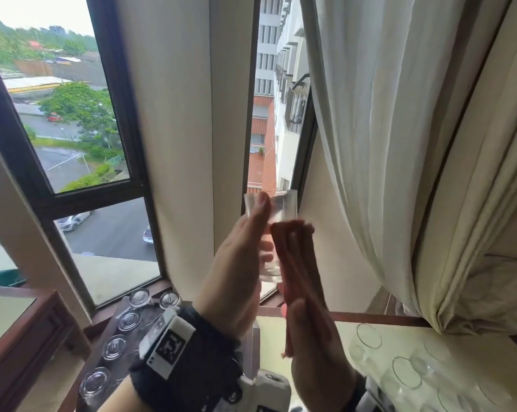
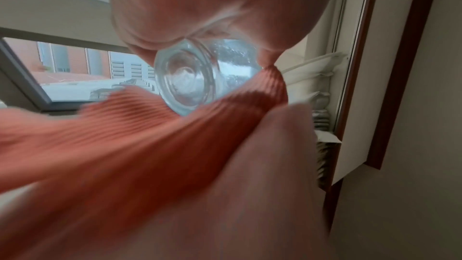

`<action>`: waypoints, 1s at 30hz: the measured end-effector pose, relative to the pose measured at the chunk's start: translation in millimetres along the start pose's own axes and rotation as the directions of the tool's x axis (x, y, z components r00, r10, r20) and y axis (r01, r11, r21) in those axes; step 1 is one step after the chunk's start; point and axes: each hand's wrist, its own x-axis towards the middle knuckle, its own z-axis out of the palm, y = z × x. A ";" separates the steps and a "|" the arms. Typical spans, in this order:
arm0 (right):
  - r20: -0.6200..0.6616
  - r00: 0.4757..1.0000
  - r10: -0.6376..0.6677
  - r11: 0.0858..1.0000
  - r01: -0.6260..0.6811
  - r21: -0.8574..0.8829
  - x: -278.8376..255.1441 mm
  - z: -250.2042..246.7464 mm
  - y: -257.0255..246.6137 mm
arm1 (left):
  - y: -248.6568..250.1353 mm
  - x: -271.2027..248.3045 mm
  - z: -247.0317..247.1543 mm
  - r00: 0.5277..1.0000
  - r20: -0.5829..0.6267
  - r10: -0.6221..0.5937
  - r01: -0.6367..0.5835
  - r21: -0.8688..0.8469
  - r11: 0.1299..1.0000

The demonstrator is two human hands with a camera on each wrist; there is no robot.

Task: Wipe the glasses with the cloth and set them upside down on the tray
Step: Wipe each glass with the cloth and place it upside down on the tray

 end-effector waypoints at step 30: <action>0.011 0.979 -0.204 0.978 0.204 -0.032 28.9 -14.1 -23.1 | -7.9 -0.4 14.3 0.998 -0.050 -0.041 0.039 -0.031 0.999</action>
